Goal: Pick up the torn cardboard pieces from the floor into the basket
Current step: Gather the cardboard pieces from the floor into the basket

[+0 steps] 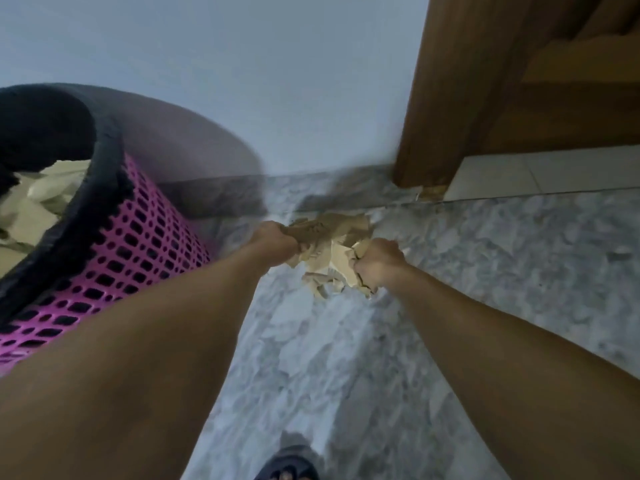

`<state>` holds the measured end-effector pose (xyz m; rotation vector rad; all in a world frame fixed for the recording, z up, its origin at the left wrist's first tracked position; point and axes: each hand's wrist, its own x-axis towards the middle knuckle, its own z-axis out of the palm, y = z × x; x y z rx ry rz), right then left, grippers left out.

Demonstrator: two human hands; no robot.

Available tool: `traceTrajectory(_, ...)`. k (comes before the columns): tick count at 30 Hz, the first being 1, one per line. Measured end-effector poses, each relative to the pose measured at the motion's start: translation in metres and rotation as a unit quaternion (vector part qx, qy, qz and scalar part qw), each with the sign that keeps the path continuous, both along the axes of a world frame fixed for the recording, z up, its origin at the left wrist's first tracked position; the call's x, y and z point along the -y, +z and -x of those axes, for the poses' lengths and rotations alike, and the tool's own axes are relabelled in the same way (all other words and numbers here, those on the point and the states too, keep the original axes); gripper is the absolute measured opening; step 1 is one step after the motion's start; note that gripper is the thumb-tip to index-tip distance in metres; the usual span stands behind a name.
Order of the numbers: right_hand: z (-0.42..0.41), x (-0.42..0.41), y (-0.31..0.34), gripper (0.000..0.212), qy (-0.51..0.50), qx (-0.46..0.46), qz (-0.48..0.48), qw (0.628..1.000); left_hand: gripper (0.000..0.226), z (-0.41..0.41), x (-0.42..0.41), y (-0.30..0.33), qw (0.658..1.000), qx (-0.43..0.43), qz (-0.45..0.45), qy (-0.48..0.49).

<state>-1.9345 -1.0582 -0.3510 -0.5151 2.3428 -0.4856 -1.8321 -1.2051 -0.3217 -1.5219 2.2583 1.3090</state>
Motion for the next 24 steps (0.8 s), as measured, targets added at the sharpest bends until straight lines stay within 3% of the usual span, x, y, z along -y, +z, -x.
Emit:
traceTrajectory(6, 0.004, 0.025, -0.037, 0.066, -0.028, -0.035, -0.012, 0.999, 0.036, 0.043, 0.023, -0.043, 0.998, -0.017, -0.058, 0.009)
traceTrajectory(10, 0.011, 0.035, -0.046, 0.062, -0.077, 0.017, 0.014, 0.997, 0.041, 0.052, 0.029, -0.058, 0.997, -0.025, -0.072, 0.028)
traceTrajectory(14, 0.021, 0.031, -0.046, 0.073, -0.161, 0.096, 0.06, 0.98, 0.039, 0.048, 0.025, -0.066, 0.994, -0.028, -0.095, 0.051)
traceTrajectory(17, 0.023, 0.028, -0.046, 0.076, -0.188, 0.107, 0.086, 0.973, 0.039, 0.042, 0.023, -0.07, 0.988, -0.049, -0.104, 0.103)
traceTrajectory(20, 0.028, 0.026, -0.045, 0.064, -0.185, 0.132, 0.114, 0.967, 0.044, 0.04, 0.023, -0.069, 0.984, -0.07, -0.112, 0.123)
traceTrajectory(24, 0.032, 0.016, -0.039, 0.044, -0.163, 0.154, 0.116, 0.968, 0.032, 0.036, 0.016, -0.061, 0.98, -0.084, -0.133, 0.121)
